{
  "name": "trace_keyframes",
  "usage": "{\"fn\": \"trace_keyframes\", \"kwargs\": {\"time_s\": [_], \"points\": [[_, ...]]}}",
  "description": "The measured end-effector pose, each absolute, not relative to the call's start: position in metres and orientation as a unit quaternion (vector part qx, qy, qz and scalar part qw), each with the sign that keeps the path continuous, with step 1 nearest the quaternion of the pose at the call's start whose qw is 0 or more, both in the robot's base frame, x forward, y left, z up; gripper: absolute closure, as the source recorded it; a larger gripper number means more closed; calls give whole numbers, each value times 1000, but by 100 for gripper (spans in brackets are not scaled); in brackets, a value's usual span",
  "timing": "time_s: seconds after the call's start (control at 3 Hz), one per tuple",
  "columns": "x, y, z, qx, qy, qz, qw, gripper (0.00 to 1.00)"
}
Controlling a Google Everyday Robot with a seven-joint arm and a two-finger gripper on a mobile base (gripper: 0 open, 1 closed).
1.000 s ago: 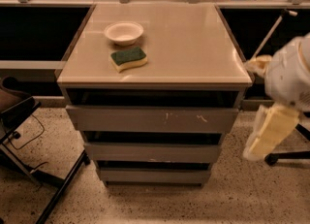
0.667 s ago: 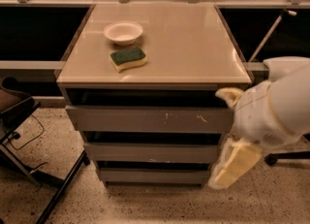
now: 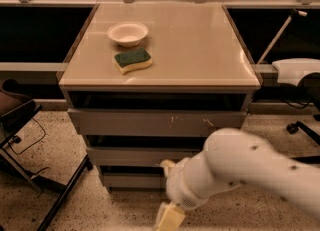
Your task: Open bottom drawer
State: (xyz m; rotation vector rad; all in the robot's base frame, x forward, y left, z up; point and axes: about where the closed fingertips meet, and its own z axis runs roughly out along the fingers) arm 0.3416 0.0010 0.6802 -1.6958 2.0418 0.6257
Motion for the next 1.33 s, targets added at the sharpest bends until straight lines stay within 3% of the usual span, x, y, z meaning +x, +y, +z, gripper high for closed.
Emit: {"fn": "trace_keyframes", "kwargs": {"time_s": [0.33,1.0,1.33], "points": [[321,15,622,-592,745,255,168,0],[322,22,600,-587,739,288,166,0],[347,20,542,-584,727,307,193,0]]}}
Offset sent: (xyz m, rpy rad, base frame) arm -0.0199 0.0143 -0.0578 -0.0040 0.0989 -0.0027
